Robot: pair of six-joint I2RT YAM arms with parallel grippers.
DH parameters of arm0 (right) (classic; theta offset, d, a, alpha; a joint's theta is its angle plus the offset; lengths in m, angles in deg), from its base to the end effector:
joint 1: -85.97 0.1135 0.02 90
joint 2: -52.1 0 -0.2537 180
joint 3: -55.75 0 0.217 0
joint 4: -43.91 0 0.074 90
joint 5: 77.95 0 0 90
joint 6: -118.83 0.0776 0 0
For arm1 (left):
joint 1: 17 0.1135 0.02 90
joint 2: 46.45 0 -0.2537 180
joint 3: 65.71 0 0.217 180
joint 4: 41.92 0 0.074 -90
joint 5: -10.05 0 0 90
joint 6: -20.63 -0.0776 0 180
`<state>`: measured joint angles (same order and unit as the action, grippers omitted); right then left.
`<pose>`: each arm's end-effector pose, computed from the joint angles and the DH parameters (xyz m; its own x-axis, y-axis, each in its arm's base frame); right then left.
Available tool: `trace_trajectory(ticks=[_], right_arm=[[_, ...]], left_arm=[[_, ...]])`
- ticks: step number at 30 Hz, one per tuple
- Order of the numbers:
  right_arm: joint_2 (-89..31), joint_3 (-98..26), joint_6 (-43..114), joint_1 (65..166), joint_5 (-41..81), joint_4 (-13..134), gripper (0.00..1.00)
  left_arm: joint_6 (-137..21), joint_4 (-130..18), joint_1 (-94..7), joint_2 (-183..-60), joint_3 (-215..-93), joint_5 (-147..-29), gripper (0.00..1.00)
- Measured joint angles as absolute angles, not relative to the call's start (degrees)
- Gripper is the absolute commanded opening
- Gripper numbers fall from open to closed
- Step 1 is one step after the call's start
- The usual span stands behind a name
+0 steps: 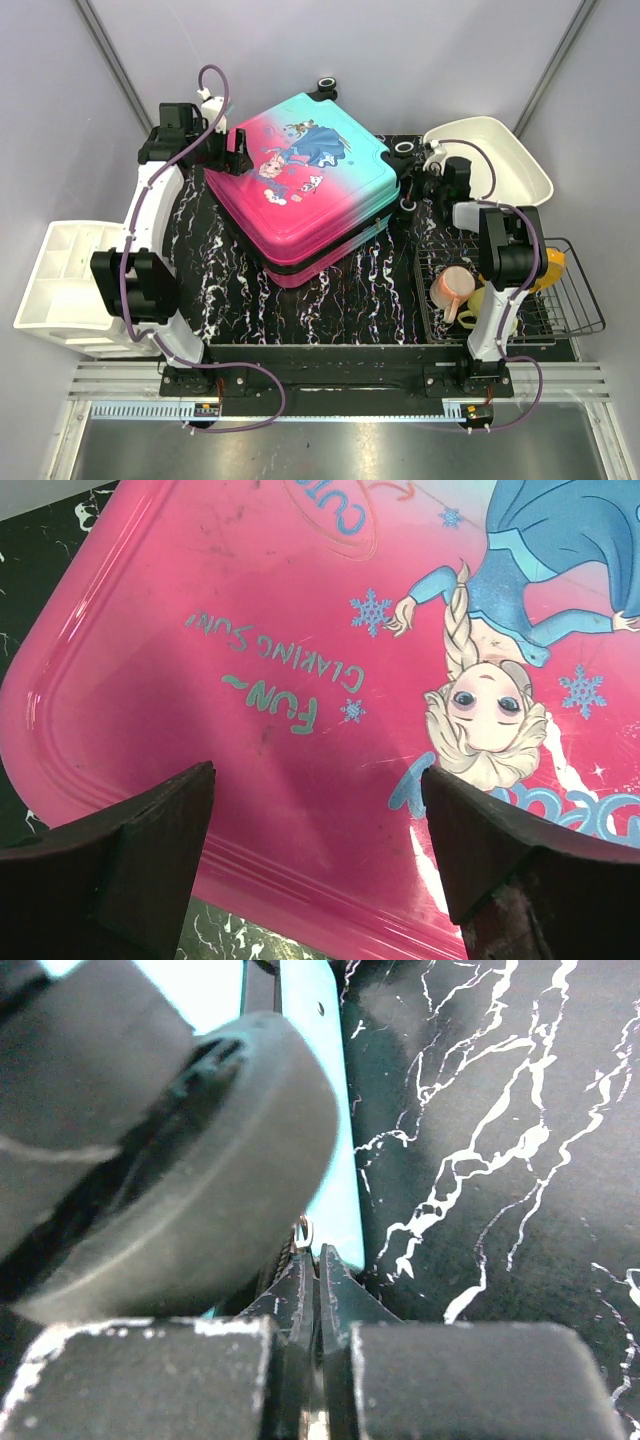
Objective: Open, take out, and arrange the luggage
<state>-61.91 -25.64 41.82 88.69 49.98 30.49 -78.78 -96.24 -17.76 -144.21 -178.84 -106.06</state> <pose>0.4309 0.0682 0.1838 -0.4588 0.1557 -0.8748 -0.5276 0.7444 0.4093 0.3747 -0.0391 0.3321 -0.5622 0.1543 -0.8125 0.4521 0.8799 -0.1458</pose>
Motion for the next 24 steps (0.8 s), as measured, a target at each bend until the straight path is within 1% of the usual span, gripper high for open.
trace_trajectory(ticks=[5,8,9,10,12,15,16,20,24], right_arm=[[-65.4,-27.7,49.0,88.6,52.2,26.9,0.05],[-67.1,-29.0,52.2,88.6,53.2,25.5,0.08],[-67.7,-29.6,53.2,88.5,53.6,25.3,0.16],[-68.3,-30.2,54.2,88.5,53.8,25.2,0.22],[-69.1,-31.5,55.9,88.5,54.0,25.8,0.3],[-69.2,-33.3,56.9,88.5,52.2,28.6,0.53],[-69.2,-33.8,56.8,88.3,50.9,29.6,0.62],[-67.9,-35.3,57.0,86.9,47.3,34.6,0.76],[-62.7,-35.6,55.2,84.5,44.5,42.1,0.84]], left_arm=[[-78.3,-96.1,-17.4,-144.4,-178.8,-106.8,0.88],[-77.6,-96.0,-16.5,-144.6,-179.0,-108.5,0.91],[-77.4,-96.0,-16.1,-144.6,-179.1,-109.1,0.91],[-77.1,-96.1,-15.5,-144.7,-179.3,-109.9,0.92],[-76.7,-96.3,-14.4,-144.9,-179.6,-111.3,0.95],[-75.8,-97.4,-12.1,-144.9,-180.1,-113.0,0.98],[-75.3,-98.0,-11.2,-144.8,-180.2,-113.4,0.99],[-72.7,-96.9,-8.6,-143.8,-178.7,-118.0,0.99],[-69.5,-99.1,-5.3,-140.3,-174.8,-119.7,0.99]])
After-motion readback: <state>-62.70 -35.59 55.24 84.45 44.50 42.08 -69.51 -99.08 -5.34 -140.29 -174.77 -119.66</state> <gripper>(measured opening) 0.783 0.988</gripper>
